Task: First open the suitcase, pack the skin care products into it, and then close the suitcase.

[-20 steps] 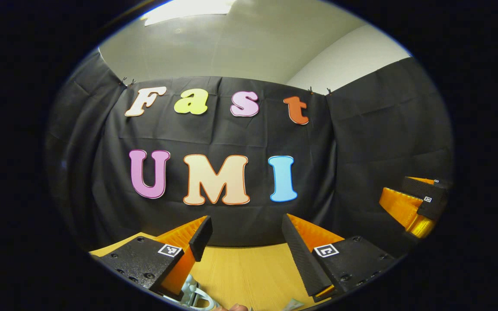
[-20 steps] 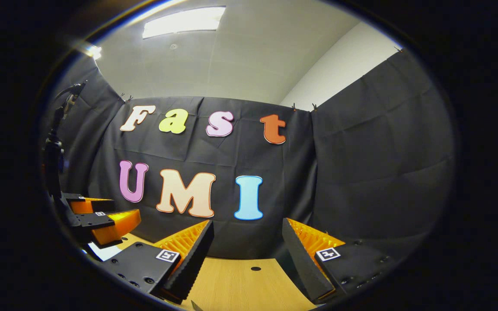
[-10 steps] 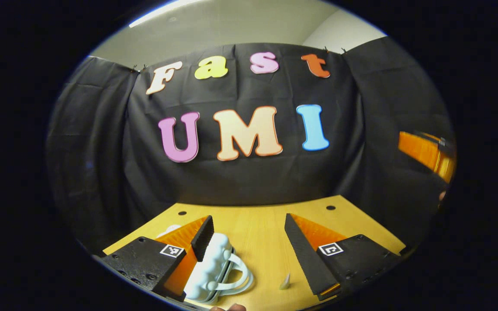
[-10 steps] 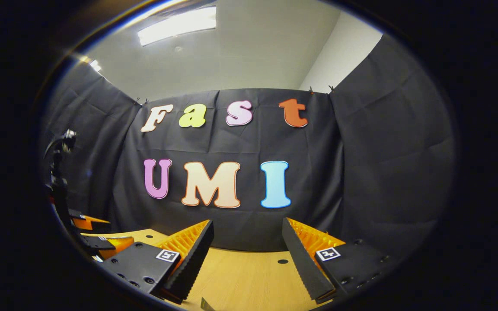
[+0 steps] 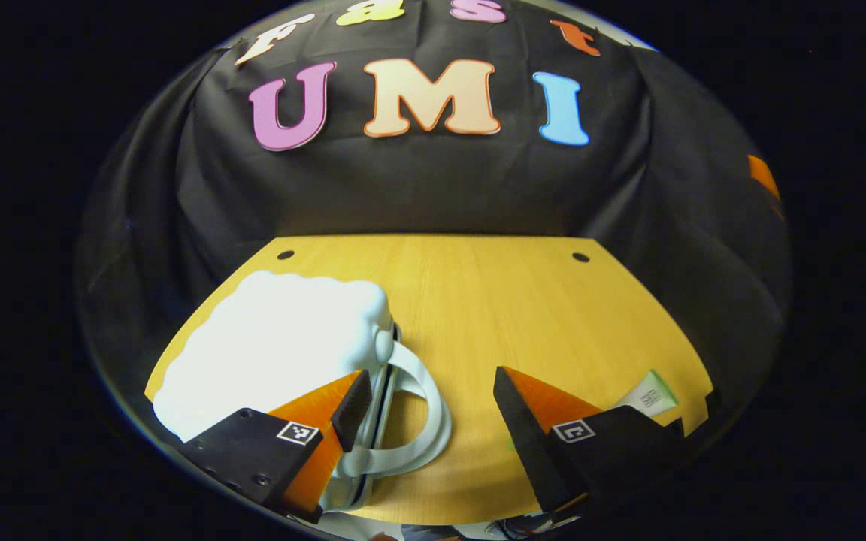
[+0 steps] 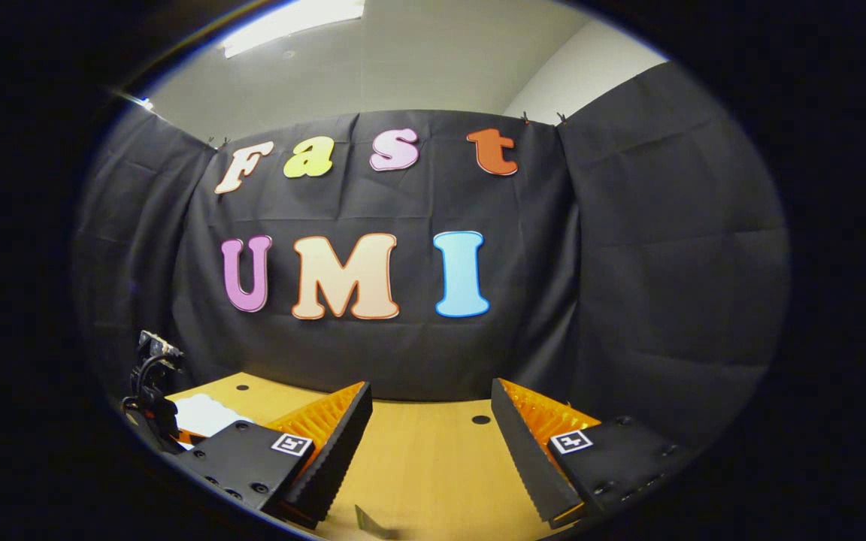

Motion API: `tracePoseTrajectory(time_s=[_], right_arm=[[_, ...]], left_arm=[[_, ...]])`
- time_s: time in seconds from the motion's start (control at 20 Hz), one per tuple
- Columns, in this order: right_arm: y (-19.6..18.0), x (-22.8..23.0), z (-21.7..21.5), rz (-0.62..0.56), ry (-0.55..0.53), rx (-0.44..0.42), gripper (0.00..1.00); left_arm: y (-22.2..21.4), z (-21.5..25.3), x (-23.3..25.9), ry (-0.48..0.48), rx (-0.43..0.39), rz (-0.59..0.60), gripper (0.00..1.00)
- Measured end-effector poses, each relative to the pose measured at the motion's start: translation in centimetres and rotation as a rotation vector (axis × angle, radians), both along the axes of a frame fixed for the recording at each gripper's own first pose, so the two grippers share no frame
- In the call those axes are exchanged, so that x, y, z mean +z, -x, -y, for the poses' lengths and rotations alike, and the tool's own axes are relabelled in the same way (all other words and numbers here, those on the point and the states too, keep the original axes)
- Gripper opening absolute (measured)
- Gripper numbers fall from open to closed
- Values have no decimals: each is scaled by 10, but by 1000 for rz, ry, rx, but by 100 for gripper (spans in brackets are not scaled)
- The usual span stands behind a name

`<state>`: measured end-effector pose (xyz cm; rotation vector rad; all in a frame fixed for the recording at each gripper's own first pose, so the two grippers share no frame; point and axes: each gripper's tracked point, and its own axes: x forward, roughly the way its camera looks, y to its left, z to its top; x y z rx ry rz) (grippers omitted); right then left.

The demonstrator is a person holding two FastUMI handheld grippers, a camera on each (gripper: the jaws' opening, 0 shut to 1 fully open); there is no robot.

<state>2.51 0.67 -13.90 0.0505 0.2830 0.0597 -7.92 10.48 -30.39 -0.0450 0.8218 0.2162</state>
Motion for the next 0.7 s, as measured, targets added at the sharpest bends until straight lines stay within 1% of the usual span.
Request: tracePoseTrajectory(time_s=[0.1, 0.2, 0.25, 0.3, 0.4, 0.5, 0.55, 0.6, 0.7], right_arm=[[1, 2, 10, 14, 47, -27, 99], [3, 2, 18, 13, 88, -45, 98], [4, 1, 21, 10, 100, -50, 98], [5, 1, 23, 5, 107, -55, 98], [6, 1, 28, 2, 121, -69, 99], [7, 4, 35, 10, 136, -81, 98], [7, 6, 36, 16, 142, -84, 98], [7, 7, 39, 22, 149, -87, 98], [8, 7, 42, 24, 155, -88, 98]], left_arm=[[2, -2, -19, 19, 4, -65, 96], [2, 1, -32, 31, -5, -112, 92], [1, 2, -35, 19, -15, -129, 87], [-2, 1, -38, -4, -35, -139, 86], [-5, 6, -46, -2, -50, -160, 85], [0, 9, -59, 35, -27, -217, 81], [2, 10, -63, 52, -15, -232, 76], [3, 10, -67, 64, -6, -244, 76], [4, 11, -73, 86, 5, -273, 72]])
